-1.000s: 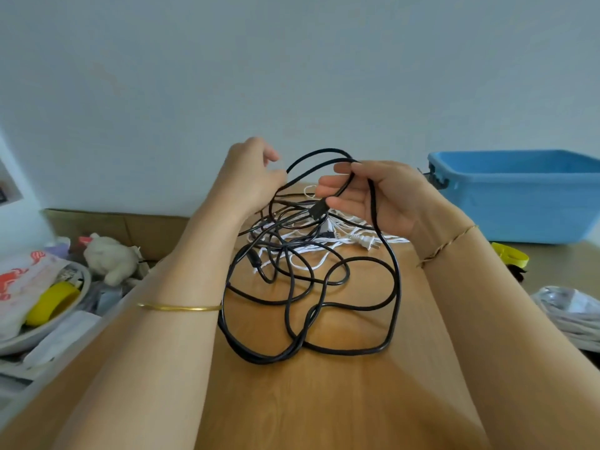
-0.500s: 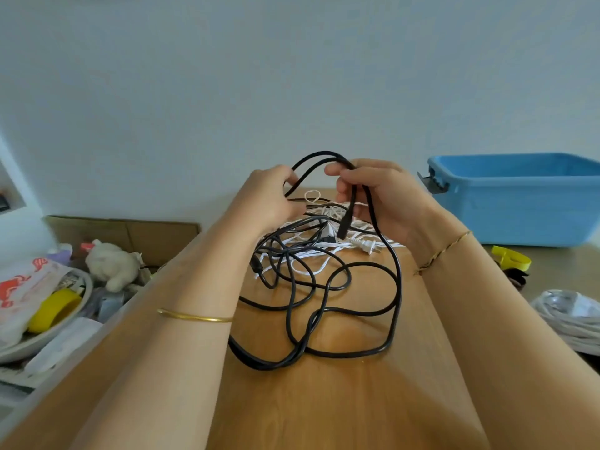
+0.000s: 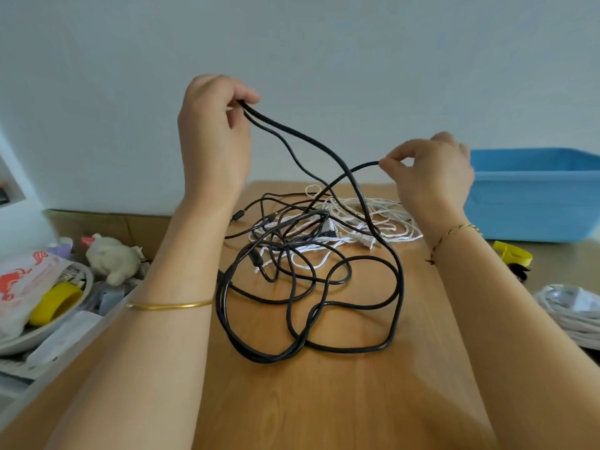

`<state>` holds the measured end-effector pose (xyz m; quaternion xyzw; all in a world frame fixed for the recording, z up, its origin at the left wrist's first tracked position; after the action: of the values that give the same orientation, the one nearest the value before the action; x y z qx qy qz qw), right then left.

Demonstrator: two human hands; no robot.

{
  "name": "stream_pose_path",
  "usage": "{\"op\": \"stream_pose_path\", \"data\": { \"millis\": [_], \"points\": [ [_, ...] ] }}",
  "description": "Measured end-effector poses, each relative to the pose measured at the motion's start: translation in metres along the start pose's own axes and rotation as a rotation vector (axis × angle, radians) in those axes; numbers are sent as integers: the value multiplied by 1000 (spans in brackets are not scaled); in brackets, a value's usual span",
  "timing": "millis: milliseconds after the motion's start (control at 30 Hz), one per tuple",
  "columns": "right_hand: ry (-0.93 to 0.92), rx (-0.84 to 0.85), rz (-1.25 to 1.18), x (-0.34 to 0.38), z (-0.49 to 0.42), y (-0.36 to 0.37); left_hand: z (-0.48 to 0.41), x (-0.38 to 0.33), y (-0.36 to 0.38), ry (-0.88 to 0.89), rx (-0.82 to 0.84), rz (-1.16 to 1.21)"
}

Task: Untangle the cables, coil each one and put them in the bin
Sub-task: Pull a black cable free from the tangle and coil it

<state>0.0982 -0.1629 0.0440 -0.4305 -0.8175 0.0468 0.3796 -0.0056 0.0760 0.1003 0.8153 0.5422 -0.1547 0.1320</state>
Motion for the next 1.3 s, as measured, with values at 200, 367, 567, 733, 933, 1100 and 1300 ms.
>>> {"op": "stream_pose_path", "data": {
  "millis": [200, 367, 567, 733, 933, 1100, 1300],
  "points": [
    [18, -54, -157, 4, 0, -6, 1, 2, -6, -12, -40, 35],
    [336, -26, -889, 1, 3, 1, 4, 8, 0, -64, 24, -29],
    [679, 56, -1739, 14, 3, 7, 19, 18, 22, -38, 307, -218],
    [727, 180, -1781, 21, 4, 9, 57, 24, 46, -147, 885, -379],
    [620, 447, -1626, 40, 14, 16, 58, -3, 50, -136, 931, -206],
    [302, 428, -1182, 50, 17, 12, 59, -24, 56, -300, 908, 171],
    [242, 452, -1038, 48, 26, 20, 53, 0, 55, -562, 609, 260]
  ]
}}
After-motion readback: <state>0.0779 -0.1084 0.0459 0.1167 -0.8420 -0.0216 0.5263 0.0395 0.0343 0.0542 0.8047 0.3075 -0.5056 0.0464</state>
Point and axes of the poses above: each hand's wrist, its own z-axis away from the middle knuckle, its own y-axis out of the palm, x = y × z, the point moved 8 cm from there along -z, towards the middle knuckle, and after that the axes turned 12 degrees about -x, right-handed, at the moved point
